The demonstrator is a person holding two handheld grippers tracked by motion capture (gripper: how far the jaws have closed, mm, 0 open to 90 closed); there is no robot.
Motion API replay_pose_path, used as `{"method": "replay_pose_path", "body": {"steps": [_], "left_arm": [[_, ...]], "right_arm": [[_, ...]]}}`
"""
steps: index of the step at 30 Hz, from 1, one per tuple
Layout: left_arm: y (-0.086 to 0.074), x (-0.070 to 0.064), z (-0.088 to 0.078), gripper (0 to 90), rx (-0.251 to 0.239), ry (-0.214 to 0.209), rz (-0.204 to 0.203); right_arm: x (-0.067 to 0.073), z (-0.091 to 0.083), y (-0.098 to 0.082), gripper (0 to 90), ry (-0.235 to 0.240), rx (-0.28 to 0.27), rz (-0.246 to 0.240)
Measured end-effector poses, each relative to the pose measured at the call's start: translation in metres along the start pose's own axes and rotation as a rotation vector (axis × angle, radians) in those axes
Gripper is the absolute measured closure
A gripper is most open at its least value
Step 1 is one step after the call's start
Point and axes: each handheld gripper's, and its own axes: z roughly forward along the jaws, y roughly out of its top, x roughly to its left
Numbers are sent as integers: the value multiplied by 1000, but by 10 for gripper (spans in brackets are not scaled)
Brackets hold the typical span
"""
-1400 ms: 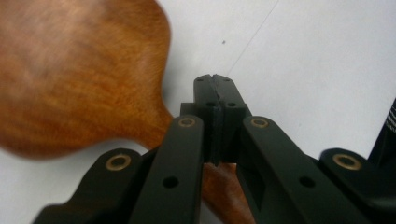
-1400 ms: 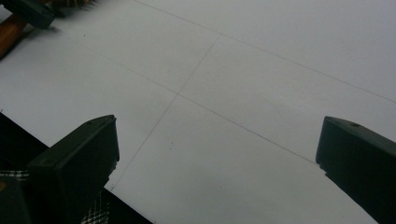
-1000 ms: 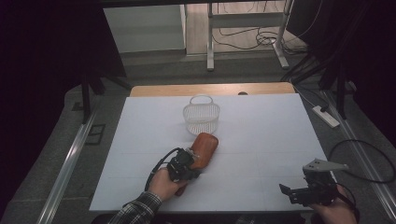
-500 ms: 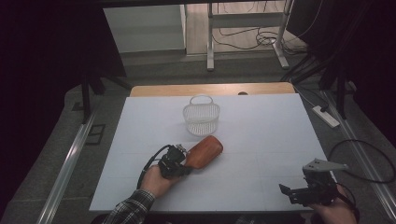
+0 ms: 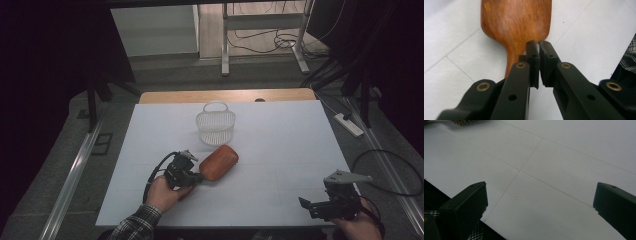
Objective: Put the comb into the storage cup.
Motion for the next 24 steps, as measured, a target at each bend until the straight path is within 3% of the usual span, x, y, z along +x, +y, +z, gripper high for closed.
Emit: {"method": "replay_pose_path", "body": {"steps": [5,7,13,21,24], "left_arm": [[-3,0,-4,750,-8,23,-8],[-4,1,-6,655,-6,40,-16],[-10,4,-10,528,0,79,-30],[-8,8,-7,234,3,137,-27],[-6,10,-4,160,13,133,-32]], "right_arm": [[0,0,0,0,0,-1,-1],[0,0,0,0,0,-1,-1],[0,0,0,0,1,0,-2],[0,0,0,0,1,2,-3],[0,0,0,0,0,2,-3]]}}
